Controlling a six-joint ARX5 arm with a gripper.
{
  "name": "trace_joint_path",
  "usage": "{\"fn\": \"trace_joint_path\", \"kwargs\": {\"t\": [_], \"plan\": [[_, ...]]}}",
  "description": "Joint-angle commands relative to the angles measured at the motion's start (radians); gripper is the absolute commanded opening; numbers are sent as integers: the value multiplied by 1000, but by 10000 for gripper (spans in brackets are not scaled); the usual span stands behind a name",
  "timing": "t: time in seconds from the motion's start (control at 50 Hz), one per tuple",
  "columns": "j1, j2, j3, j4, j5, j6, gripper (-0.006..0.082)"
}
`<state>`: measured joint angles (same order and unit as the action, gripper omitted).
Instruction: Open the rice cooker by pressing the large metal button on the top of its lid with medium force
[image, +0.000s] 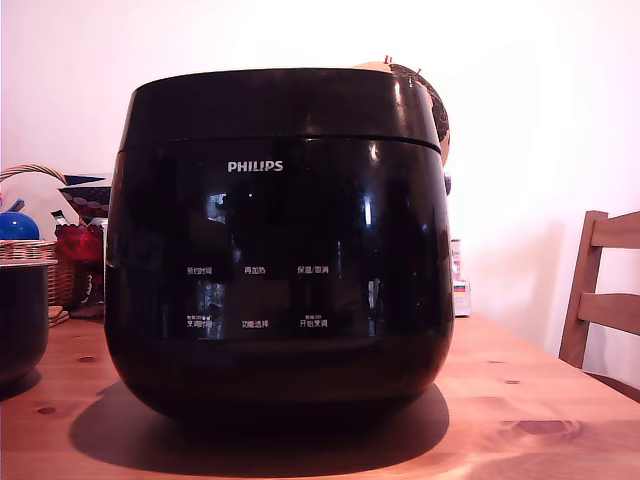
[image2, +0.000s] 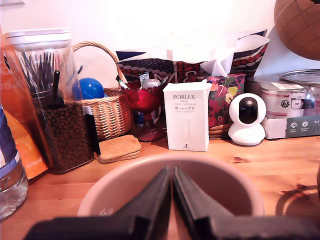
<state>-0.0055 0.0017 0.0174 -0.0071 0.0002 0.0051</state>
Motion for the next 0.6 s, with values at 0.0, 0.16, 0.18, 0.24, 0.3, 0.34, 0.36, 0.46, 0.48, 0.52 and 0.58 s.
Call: {"fn": "trace_joint_path", "kwargs": {"t": [0.0, 0.16, 0.18, 0.24, 0.3, 0.34, 0.36, 0.46, 0.48, 0.52, 0.58], "plan": [[85, -14, -42, 91, 162, -140, -22], [84, -14, -42, 92, 169, -157, -21], [84, -14, -42, 94, 170, -157, -21], [84, -14, -41, 104, 189, -181, -22], [84, -14, -31, 110, 214, -212, -21], [84, -14, -21, 113, 233, -221, -21], [84, -14, -13, 113, 241, -226, -22], [83, -14, 32, 113, 282, -243, -21], [83, -14, 43, 113, 293, -269, -21], [82, -14, 67, 113, 312, -269, -21], [81, -14, 104, 112, 354, -303, -21]]}}
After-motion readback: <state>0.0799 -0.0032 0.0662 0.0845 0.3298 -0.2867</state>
